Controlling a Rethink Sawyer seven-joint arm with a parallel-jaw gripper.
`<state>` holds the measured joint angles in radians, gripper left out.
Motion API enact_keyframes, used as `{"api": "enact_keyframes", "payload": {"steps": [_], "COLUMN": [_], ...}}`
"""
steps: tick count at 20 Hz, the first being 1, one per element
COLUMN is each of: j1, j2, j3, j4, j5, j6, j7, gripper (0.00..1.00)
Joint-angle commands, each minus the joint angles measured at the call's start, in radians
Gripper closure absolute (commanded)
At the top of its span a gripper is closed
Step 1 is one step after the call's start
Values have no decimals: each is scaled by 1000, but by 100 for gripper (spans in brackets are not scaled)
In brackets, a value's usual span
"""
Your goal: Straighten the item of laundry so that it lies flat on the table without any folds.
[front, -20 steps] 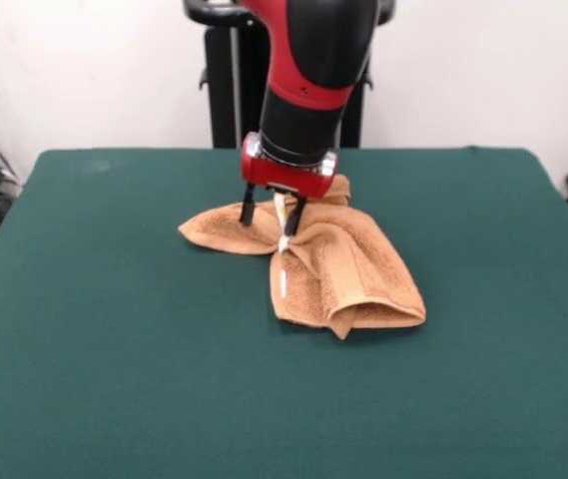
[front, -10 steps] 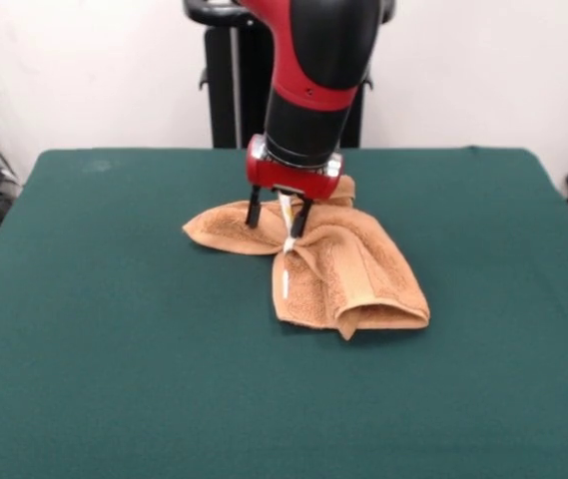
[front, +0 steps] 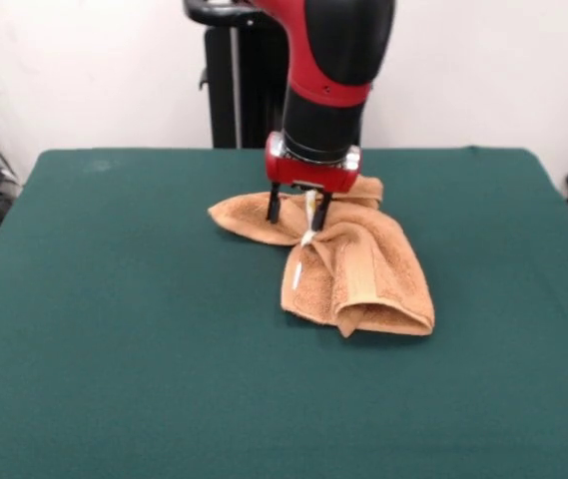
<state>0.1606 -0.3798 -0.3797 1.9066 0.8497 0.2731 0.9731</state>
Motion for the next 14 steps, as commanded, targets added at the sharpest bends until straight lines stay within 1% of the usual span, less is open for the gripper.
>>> {"api": "enact_keyframes", "payload": {"steps": [1, 7, 10, 14], "j1": [53, 87, 121, 100], "j2": [55, 72, 94, 76], "j3": [112, 60, 7, 20], "j4": [-41, -63, -90, -82], "j5": [-47, -57, -68, -80], "j6": [178, 181, 207, 206], "j7": [362, 396, 431, 417], "gripper": [0, 0, 0, 0]}}
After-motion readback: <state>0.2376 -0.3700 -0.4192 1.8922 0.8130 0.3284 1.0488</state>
